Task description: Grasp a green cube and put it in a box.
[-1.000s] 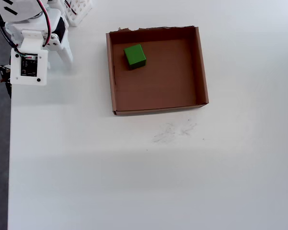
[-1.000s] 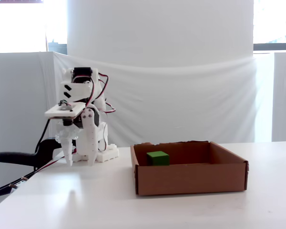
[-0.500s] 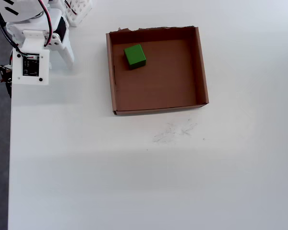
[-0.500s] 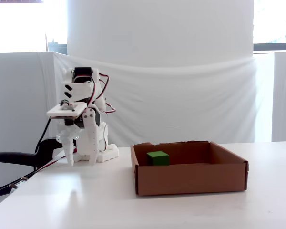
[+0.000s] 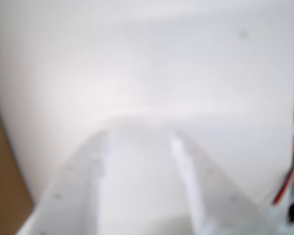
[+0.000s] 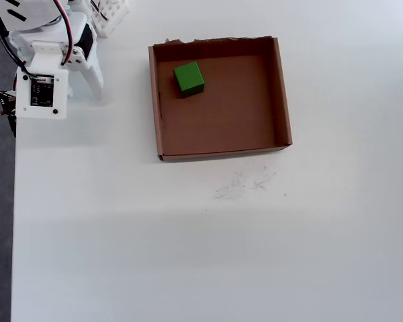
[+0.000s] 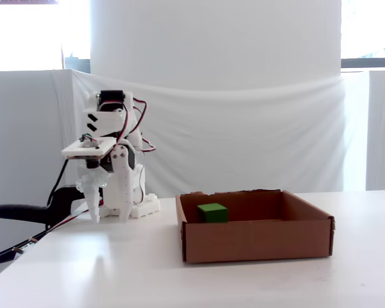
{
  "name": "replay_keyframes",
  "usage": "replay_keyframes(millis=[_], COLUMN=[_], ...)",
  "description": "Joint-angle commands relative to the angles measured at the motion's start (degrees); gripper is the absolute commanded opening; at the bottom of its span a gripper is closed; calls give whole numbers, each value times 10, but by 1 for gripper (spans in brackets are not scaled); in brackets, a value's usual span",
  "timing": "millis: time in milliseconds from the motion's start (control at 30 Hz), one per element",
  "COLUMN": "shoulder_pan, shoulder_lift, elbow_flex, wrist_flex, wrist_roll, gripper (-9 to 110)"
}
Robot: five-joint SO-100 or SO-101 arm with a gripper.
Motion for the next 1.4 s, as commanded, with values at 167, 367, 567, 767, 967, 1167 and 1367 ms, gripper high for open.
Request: replay_keyframes(millis=[167,367,567,767,967,1167,1367], shoulder_pan=[-8,-8,-8,-8,-8,-8,-8], shoulder_lift=[4,4,4,4,4,4,4], elbow_flex=[-3,-3,-3,-3,-3,-3,-3], wrist_flex=[4,4,1,1,1,1,1], wrist_roll=[18,196,244,244,244,244,244], gripper=[21,23,23,23,23,23,23])
